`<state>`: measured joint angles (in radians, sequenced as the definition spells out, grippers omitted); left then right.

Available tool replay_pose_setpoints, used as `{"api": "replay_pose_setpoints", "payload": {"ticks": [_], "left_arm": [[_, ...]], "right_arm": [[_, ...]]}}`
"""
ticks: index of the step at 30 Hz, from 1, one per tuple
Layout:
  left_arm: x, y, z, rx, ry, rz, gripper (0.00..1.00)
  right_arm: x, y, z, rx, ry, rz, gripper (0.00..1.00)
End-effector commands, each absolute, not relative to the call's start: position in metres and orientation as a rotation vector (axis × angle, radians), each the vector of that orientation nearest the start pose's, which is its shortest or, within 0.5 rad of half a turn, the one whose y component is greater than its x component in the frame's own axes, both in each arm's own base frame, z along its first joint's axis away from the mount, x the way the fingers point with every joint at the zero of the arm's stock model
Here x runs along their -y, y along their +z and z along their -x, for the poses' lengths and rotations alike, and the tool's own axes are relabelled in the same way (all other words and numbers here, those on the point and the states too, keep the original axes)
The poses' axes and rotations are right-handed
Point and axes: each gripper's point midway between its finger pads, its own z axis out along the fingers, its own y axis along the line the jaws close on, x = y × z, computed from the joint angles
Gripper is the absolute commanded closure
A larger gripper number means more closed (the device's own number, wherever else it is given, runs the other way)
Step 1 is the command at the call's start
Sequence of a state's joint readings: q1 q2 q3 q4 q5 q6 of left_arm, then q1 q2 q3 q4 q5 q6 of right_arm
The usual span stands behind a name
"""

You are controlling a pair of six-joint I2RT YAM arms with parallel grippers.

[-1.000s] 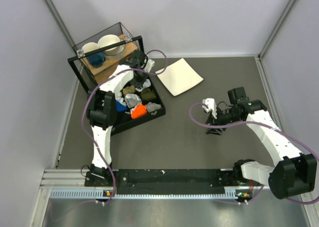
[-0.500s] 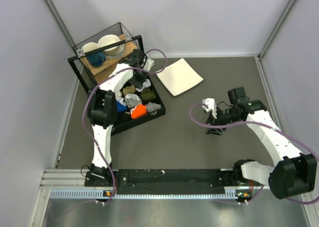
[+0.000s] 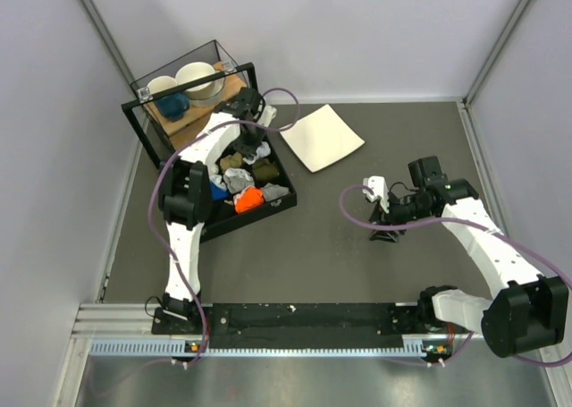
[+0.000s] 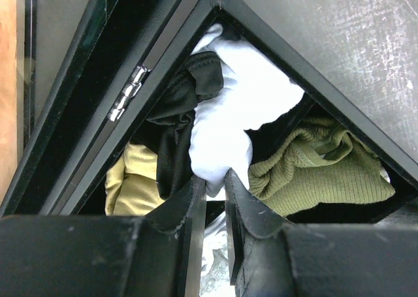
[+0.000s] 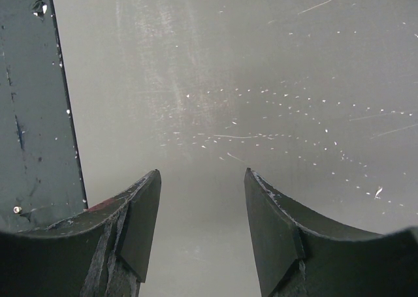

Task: Roll the underwear
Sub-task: Place the underwear in the storage box.

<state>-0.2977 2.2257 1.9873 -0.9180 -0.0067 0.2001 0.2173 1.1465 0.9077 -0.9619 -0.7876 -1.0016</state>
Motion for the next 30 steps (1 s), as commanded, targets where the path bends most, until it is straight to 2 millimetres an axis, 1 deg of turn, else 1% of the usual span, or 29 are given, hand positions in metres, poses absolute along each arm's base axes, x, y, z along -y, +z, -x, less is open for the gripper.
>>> {"api": "replay_pose_setpoints", "payload": {"ticks": [1, 2, 6, 11, 14, 15, 16, 17, 19, 20, 22, 23, 25, 26, 27, 28, 29, 30], "left_arm": [[0.113, 0.008, -0.44, -2.868, 0.146, -0.778, 0.78], [0.108, 0.009, -0.441, -2.866, 0.197, -0.778, 0.78], [0.105, 0.009, -0.44, -2.861, 0.266, -0.803, 0.78], [0.109, 0.009, -0.44, -2.857, 0.263, -0.816, 0.75], [0.113, 0.019, -0.445, -2.838, 0.251, -0.78, 0.69], [0.115, 0.03, -0.448, -2.814, 0.24, -0.76, 0.63], [0.12, 0.037, -0.453, -2.786, 0.209, -0.744, 0.62], [0.124, 0.054, -0.457, -2.744, 0.185, -0.723, 0.6], [0.134, 0.074, -0.464, -2.684, 0.119, -0.689, 0.55], [0.137, 0.092, -0.467, -2.642, 0.092, -0.665, 0.55], [0.147, 0.111, -0.468, -2.597, 0.015, -0.653, 0.54], [0.151, 0.125, -0.468, -2.568, -0.012, -0.635, 0.54], [0.156, 0.137, -0.466, -2.543, -0.058, -0.635, 0.54], [0.162, 0.147, -0.462, -2.523, -0.113, -0.639, 0.53], [0.164, 0.153, -0.46, -2.51, -0.131, -0.641, 0.53], [0.164, 0.153, -0.457, -2.511, -0.139, -0.643, 0.53], [0.166, 0.163, -0.453, -2.489, -0.168, -0.647, 0.53], [0.168, 0.168, -0.452, -2.471, -0.179, -0.646, 0.53]], "right_arm": [[-0.147, 0.149, -0.195, -1.822, 0.753, 1.519, 0.45], [-0.147, 0.149, -0.195, -1.82, 0.754, 1.518, 0.45], [-0.147, 0.149, -0.194, -1.819, 0.751, 1.52, 0.45], [-0.147, 0.15, -0.194, -1.813, 0.749, 1.521, 0.45], [-0.147, 0.151, -0.193, -1.809, 0.749, 1.522, 0.45], [-0.147, 0.151, -0.193, -1.807, 0.747, 1.522, 0.45], [-0.147, 0.15, -0.193, -1.809, 0.749, 1.522, 0.45], [-0.147, 0.15, -0.193, -1.811, 0.75, 1.522, 0.45], [-0.147, 0.15, -0.193, -1.807, 0.749, 1.525, 0.45], [-0.147, 0.15, -0.193, -1.809, 0.746, 1.523, 0.45], [-0.146, 0.15, -0.193, -1.811, 0.747, 1.522, 0.45], [-0.147, 0.15, -0.193, -1.809, 0.746, 1.523, 0.45], [-0.147, 0.15, -0.193, -1.81, 0.747, 1.523, 0.45], [-0.147, 0.15, -0.193, -1.81, 0.747, 1.523, 0.45], [-0.147, 0.15, -0.193, -1.81, 0.747, 1.523, 0.45], [-0.147, 0.15, -0.193, -1.812, 0.748, 1.523, 0.45], [-0.147, 0.15, -0.193, -1.81, 0.747, 1.523, 0.45], [-0.147, 0.15, -0.193, -1.81, 0.747, 1.523, 0.45]]}}
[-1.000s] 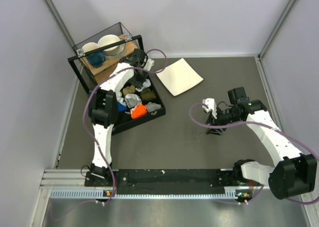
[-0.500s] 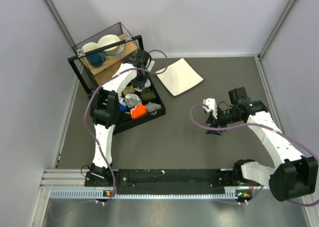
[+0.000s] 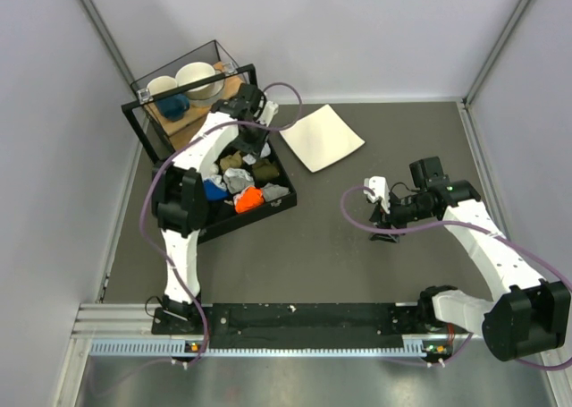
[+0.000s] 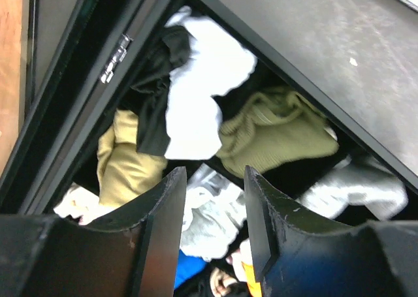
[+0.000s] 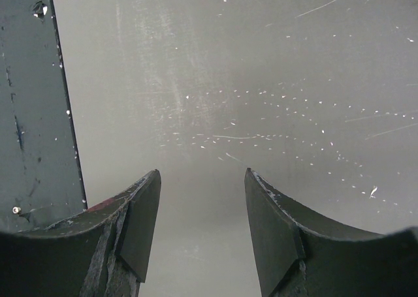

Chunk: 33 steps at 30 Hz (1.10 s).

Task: Roll the underwear
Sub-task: Place the underwear in the storage box.

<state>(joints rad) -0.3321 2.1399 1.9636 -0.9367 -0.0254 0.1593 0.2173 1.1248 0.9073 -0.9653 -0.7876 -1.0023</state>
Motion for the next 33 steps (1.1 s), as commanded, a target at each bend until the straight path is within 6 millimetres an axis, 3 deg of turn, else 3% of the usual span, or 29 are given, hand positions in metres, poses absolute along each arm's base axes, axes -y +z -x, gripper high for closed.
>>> {"api": "replay_pose_setpoints", "payload": {"ticks": [1, 3, 10, 18, 19, 25, 27, 29, 33], "left_arm": [[0.167, 0.167, -0.449, -2.474, -0.181, -0.647, 0.53], [0.168, 0.177, -0.45, -2.431, -0.188, -0.643, 0.52], [0.164, 0.16, -0.468, -2.443, -0.117, -0.639, 0.63], [0.143, 0.105, -0.487, -2.563, 0.07, -0.669, 0.67], [0.138, 0.09, -0.487, -2.594, 0.114, -0.684, 0.67], [0.126, 0.043, -0.47, -2.747, 0.165, -0.753, 0.7], [0.128, 0.04, -0.468, -2.755, 0.148, -0.754, 0.71], [0.13, 0.05, -0.471, -2.735, 0.134, -0.73, 0.71], [0.145, 0.097, -0.483, -2.615, 0.036, -0.674, 0.64]], "right_arm": [[-0.147, 0.15, -0.194, -1.811, 0.746, 1.524, 0.45], [-0.147, 0.15, -0.193, -1.811, 0.75, 1.523, 0.45], [-0.147, 0.149, -0.193, -1.819, 0.752, 1.521, 0.45], [-0.146, 0.145, -0.194, -1.834, 0.754, 1.524, 0.45], [-0.146, 0.144, -0.194, -1.836, 0.756, 1.527, 0.45], [-0.145, 0.144, -0.194, -1.839, 0.753, 1.525, 0.45], [-0.146, 0.145, -0.194, -1.836, 0.753, 1.524, 0.45], [-0.145, 0.144, -0.194, -1.839, 0.753, 1.525, 0.45], [-0.145, 0.145, -0.194, -1.836, 0.751, 1.525, 0.45]]}}
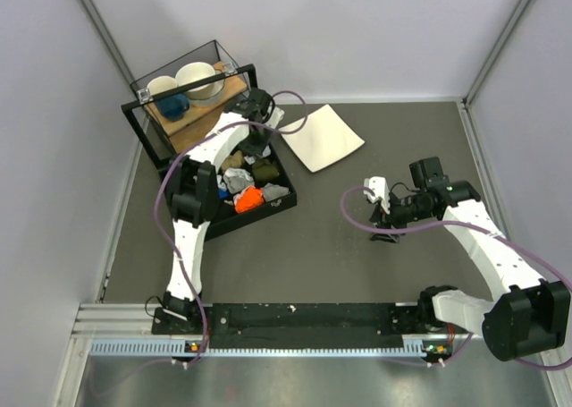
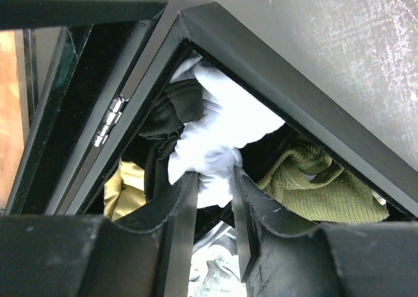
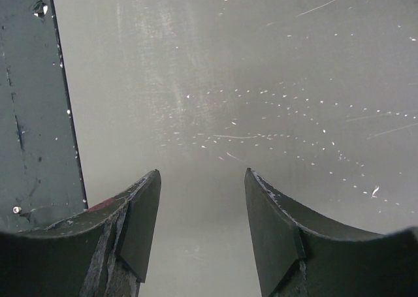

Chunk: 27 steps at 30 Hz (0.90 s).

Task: Roll the underwear
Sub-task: Place the underwear in the storage box, then reset both arms

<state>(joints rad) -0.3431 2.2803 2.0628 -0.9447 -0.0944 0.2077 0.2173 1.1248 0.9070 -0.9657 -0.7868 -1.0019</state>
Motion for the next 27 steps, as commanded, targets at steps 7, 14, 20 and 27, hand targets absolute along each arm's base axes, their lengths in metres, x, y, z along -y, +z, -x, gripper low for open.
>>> {"api": "replay_pose_setpoints", "payload": {"ticks": [7, 14, 20, 27], "left_arm": [[0.17, 0.2, -0.472, -2.405, -0.19, -0.608, 0.42], [0.179, 0.25, -0.402, -2.277, -0.407, -0.617, 0.01], [0.157, 0.309, -0.318, -2.017, -0.454, -0.579, 0.01], [0.12, 0.383, -0.202, -1.575, -0.547, -0.37, 0.01]], "right_arm": [[-0.142, 0.15, -0.198, -1.828, 0.704, 1.525, 0.45], [-0.131, 0.19, -0.214, -1.8, 0.593, 1.41, 0.44], [-0.114, 0.277, -0.241, -1.8, 0.412, 1.13, 0.25], [-0.095, 0.35, -0.278, -1.838, 0.407, 0.481, 0.01]]}}
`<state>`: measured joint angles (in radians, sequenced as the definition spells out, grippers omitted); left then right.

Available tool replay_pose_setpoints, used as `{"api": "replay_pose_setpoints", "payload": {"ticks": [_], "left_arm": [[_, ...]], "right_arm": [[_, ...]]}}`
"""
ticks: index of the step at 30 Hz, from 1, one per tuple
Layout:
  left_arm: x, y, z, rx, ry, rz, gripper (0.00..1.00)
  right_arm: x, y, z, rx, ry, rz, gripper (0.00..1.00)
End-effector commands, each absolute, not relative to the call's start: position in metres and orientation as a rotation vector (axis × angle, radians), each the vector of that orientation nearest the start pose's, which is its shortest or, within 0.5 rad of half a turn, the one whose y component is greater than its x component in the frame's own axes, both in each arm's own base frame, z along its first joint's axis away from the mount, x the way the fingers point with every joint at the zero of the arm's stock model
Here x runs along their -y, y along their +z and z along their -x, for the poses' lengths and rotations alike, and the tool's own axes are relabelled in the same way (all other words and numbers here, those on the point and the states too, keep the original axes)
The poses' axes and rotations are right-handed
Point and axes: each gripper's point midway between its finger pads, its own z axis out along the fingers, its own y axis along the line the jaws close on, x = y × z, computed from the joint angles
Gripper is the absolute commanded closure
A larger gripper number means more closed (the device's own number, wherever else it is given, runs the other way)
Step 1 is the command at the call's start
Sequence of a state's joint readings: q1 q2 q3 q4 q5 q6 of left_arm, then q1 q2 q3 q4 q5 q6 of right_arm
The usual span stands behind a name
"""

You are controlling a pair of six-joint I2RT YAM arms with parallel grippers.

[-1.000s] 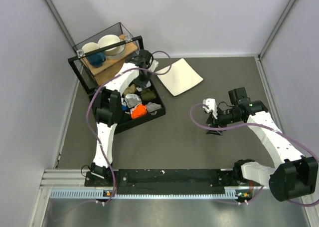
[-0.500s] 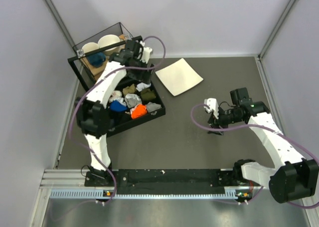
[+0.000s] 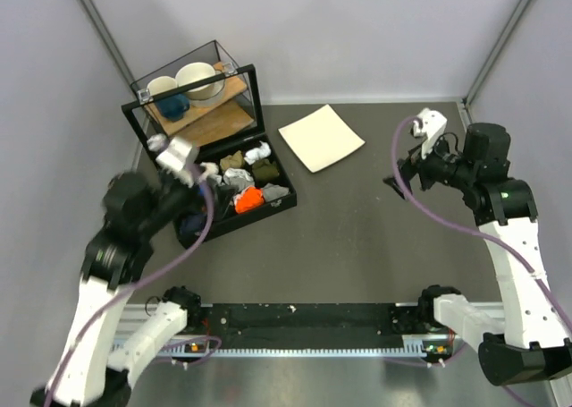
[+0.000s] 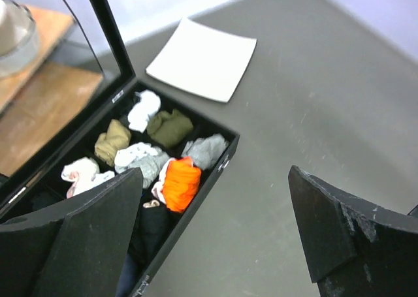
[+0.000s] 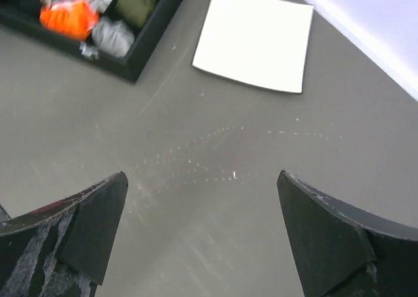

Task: Roll the underwear
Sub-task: Reset both arms

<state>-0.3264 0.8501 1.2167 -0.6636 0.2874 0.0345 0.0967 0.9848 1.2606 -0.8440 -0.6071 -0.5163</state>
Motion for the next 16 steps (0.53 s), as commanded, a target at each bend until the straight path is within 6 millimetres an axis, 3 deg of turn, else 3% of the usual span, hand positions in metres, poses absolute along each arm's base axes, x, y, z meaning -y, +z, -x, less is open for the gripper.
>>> {"api": "replay_pose_setpoints", "payload": {"ticks": [1, 3, 6, 16], "left_arm": [[0.115, 0.384, -0.194, -1.552, -0.551, -0.342, 0.01], [0.106, 0.384, -0.172, -1.504, -0.558, -0.301, 0.01], [0.097, 0.379, -0.154, -1.51, -0.551, -0.288, 0.01], [0.079, 0.36, -0.141, -1.571, -0.473, -0.25, 0.01]], "right_arm": [[-0.091, 0.356, -0.281, -1.83, 0.397, 0.417, 0.01], [-0.085, 0.375, -0.28, -1.79, 0.375, 0.342, 0.01], [-0.078, 0.39, -0.278, -1.753, 0.338, 0.309, 0.01], [-0.07, 0.41, -0.263, -1.666, 0.277, 0.313, 0.01]]}}
